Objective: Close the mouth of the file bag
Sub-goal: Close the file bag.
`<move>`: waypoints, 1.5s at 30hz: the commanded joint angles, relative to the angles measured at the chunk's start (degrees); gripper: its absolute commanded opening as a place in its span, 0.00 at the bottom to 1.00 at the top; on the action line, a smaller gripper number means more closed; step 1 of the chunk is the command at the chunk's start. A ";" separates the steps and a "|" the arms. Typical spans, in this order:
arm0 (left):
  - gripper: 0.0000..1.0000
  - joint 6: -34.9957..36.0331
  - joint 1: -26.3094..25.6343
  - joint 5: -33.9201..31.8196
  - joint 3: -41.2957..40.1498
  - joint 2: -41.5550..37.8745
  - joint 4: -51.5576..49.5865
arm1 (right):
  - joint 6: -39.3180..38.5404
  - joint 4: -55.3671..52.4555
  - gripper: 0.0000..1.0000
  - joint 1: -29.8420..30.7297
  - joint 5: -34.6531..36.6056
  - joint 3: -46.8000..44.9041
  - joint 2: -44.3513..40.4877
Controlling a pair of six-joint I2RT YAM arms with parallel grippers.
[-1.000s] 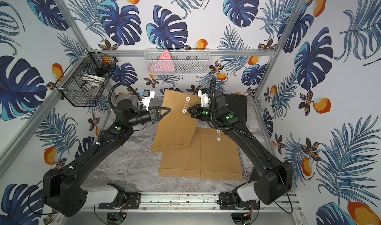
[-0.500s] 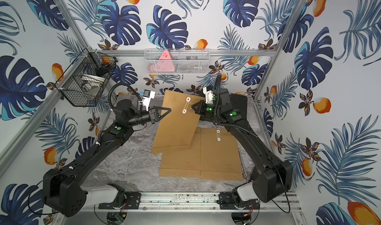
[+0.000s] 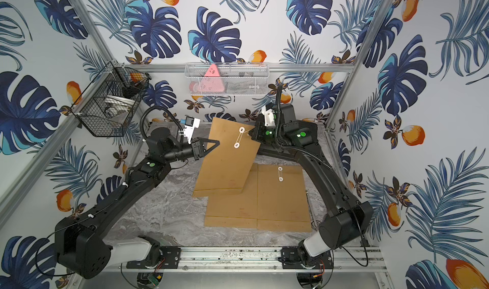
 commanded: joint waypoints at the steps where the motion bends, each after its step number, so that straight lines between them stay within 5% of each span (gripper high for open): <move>1: 0.00 1.42 0.14 1.13 -0.45 -0.33 0.67 | -1.02 -3.00 0.00 0.02 0.92 3.22 1.21; 22: 0.00 0.39 -0.19 0.87 -1.95 0.18 2.44 | 1.35 -6.29 0.00 2.57 -8.03 12.81 6.36; 45: 0.00 0.45 -0.21 -2.16 -0.20 -0.01 2.27 | 7.81 2.41 0.02 4.07 -12.69 0.94 3.50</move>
